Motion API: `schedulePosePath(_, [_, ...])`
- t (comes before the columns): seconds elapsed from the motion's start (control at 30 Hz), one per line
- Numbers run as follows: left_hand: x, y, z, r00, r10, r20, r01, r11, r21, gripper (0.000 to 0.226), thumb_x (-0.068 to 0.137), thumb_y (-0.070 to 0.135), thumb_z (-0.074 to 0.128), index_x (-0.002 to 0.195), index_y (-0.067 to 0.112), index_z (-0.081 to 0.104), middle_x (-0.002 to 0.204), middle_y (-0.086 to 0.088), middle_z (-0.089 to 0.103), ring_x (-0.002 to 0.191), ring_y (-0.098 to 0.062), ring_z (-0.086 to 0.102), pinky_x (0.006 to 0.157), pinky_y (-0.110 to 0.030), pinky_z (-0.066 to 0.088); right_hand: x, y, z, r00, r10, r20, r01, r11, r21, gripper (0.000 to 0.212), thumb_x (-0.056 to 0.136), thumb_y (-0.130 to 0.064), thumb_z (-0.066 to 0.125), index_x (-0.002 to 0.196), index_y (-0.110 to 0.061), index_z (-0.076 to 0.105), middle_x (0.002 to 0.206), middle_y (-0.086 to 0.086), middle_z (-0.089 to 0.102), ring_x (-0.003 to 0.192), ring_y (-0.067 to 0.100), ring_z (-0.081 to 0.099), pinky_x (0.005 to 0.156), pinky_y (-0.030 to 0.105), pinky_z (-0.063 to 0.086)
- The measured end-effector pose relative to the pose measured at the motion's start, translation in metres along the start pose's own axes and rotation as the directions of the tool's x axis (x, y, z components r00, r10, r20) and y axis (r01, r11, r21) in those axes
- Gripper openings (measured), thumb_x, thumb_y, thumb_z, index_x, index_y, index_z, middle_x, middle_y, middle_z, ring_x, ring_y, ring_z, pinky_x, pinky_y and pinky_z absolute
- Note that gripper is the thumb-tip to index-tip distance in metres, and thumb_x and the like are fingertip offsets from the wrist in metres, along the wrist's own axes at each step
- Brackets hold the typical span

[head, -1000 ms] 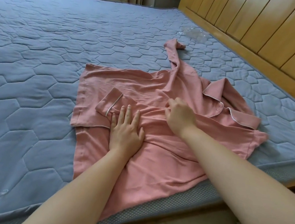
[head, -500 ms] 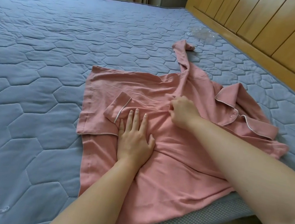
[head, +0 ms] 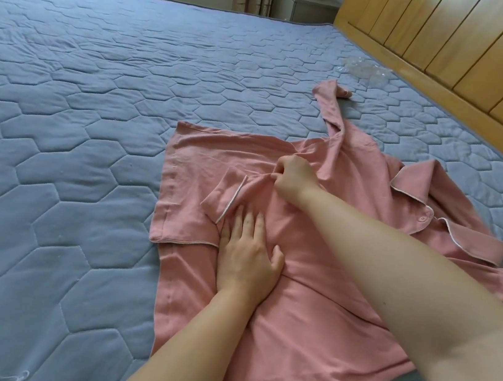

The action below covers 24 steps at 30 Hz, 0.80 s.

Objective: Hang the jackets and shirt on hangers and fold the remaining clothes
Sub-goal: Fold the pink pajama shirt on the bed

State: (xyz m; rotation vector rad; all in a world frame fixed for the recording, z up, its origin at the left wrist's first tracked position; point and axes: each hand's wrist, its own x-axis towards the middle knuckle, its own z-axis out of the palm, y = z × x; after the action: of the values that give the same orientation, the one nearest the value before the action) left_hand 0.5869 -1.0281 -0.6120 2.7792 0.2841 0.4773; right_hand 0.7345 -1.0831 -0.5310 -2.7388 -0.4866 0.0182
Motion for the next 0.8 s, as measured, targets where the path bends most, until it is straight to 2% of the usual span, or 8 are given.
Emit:
schedulePosePath(0.1, [0.000,0.000,0.000,1.000,-0.006,0.008,0.006,1.000,-0.008,0.074,0.076,0.045,0.035,0.135,0.003,0.051,0.142,-0.018,0.047,0.136,-0.031,0.039,0.113,-0.038,0.003,0.005,0.001,0.008,0.985,0.015,0.175,-0.012,1.000,-0.019,0.019,0.093,-0.023,0.056,0.094,-0.010,0.069,0.105,0.013,0.067,0.101,0.028,0.060,0.079,0.027,0.040])
schedulePosePath(0.23, [0.001,-0.001,0.002,1.000,-0.006,0.003,0.006,1.000,0.002,0.072,0.075,0.044,0.038,0.133,0.003,0.053,0.140,-0.018,0.049,0.134,-0.031,0.041,0.113,-0.040,0.007,0.010,-0.014,0.005,0.962,-0.013,0.273,-0.049,0.974,0.220,0.038,0.092,-0.043,0.057,0.092,-0.008,0.070,0.086,0.006,0.063,0.083,0.019,0.056,0.074,0.028,0.042])
schedulePosePath(0.3, [0.002,-0.001,0.002,1.000,-0.011,0.000,0.011,1.000,0.001,0.072,0.075,0.044,0.038,0.133,0.003,0.053,0.141,-0.017,0.049,0.135,-0.031,0.040,0.113,-0.039,0.005,0.015,-0.026,0.005,0.943,-0.054,0.330,-0.018,0.977,0.211,0.029,0.087,-0.038,0.066,0.090,-0.010,0.071,0.081,0.002,0.062,0.078,0.015,0.055,0.068,0.025,0.042])
schedulePosePath(0.4, [0.003,-0.002,0.003,1.000,-0.012,-0.013,0.012,1.000,-0.009,0.073,0.077,0.044,0.036,0.135,0.003,0.051,0.144,-0.016,0.045,0.138,-0.029,0.037,0.114,-0.037,0.001,0.026,-0.038,0.014,0.980,-0.087,0.178,0.054,0.982,0.184,0.018,0.084,-0.029,0.070,0.083,-0.012,0.071,0.082,0.004,0.064,0.084,0.017,0.057,0.067,0.024,0.041])
schedulePosePath(0.53, [0.005,-0.004,0.006,0.999,-0.017,-0.029,0.016,0.999,-0.041,0.076,0.078,0.045,0.030,0.140,0.003,0.044,0.149,-0.015,0.038,0.142,-0.027,0.029,0.114,-0.034,-0.004,0.024,-0.032,0.029,0.996,-0.075,0.037,0.076,0.997,-0.034,0.029,0.089,-0.040,0.060,0.096,-0.013,0.068,0.110,0.009,0.066,0.107,0.027,0.055,0.092,0.035,0.043])
schedulePosePath(0.67, [0.005,-0.006,0.005,1.000,-0.002,-0.011,0.002,1.000,-0.021,0.080,0.080,0.046,0.016,0.146,0.004,0.034,0.154,-0.014,0.029,0.145,-0.026,0.019,0.113,-0.033,-0.011,-0.014,-0.006,0.015,0.881,-0.043,-0.470,0.126,0.981,0.146,0.026,0.090,-0.013,0.044,0.105,-0.003,0.063,0.107,0.014,0.062,0.105,0.032,0.054,0.092,0.036,0.037])
schedulePosePath(0.73, [0.005,-0.009,0.004,1.000,-0.001,0.028,0.001,1.000,-0.003,0.082,0.079,0.045,0.005,0.149,0.008,0.026,0.157,-0.011,0.021,0.147,-0.024,0.012,0.113,-0.033,-0.013,-0.056,0.014,0.011,0.779,-0.218,-0.588,0.289,0.957,0.026,0.031,0.082,-0.011,0.042,0.103,-0.002,0.064,0.103,0.013,0.064,0.099,0.032,0.057,0.091,0.036,0.038])
schedulePosePath(0.8, [0.006,-0.009,0.003,0.998,-0.014,0.055,0.014,1.000,0.003,0.079,0.081,0.042,0.001,0.151,0.011,0.021,0.159,-0.009,0.015,0.148,-0.022,0.006,0.114,-0.033,-0.012,-0.097,0.042,0.021,0.771,-0.466,-0.434,0.424,0.884,-0.197,0.040,0.081,-0.017,0.042,0.112,-0.003,0.064,0.117,0.014,0.062,0.113,0.031,0.054,0.101,0.039,0.035])
